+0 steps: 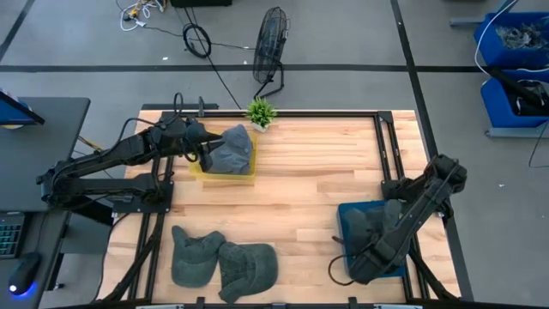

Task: Pick & Place hat
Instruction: Put the right black cap into the blue bin

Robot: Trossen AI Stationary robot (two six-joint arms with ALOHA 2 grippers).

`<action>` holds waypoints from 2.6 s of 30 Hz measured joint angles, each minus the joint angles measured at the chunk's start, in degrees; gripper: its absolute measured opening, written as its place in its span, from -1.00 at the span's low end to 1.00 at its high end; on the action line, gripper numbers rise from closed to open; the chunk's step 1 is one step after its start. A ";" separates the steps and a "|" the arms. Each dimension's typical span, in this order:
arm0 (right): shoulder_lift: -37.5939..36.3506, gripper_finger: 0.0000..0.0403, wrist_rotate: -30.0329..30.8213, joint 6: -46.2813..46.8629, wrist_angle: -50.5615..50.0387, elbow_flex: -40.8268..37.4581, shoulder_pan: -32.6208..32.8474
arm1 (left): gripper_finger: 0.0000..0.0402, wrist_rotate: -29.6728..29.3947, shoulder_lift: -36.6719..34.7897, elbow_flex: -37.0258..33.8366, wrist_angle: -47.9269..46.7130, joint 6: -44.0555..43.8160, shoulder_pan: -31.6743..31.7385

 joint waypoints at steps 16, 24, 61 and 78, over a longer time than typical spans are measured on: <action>0.04 -0.86 -2.01 7.34 22.23 -9.59 1.78 | -0.51 0.00 0.00 0.00 -0.33 -1.83 0.00; -0.11 -0.83 -3.64 2.07 22.18 -9.68 -2.71 | -0.51 0.00 0.00 0.00 -0.16 -1.86 0.00; -0.61 -0.67 -6.69 7.97 32.05 -9.16 -12.49 | -0.51 0.01 0.00 0.00 -0.38 -1.67 -0.01; -1.51 -0.81 -9.10 6.65 38.10 -9.16 -13.44 | -0.51 0.00 0.00 0.00 -0.38 -1.71 0.00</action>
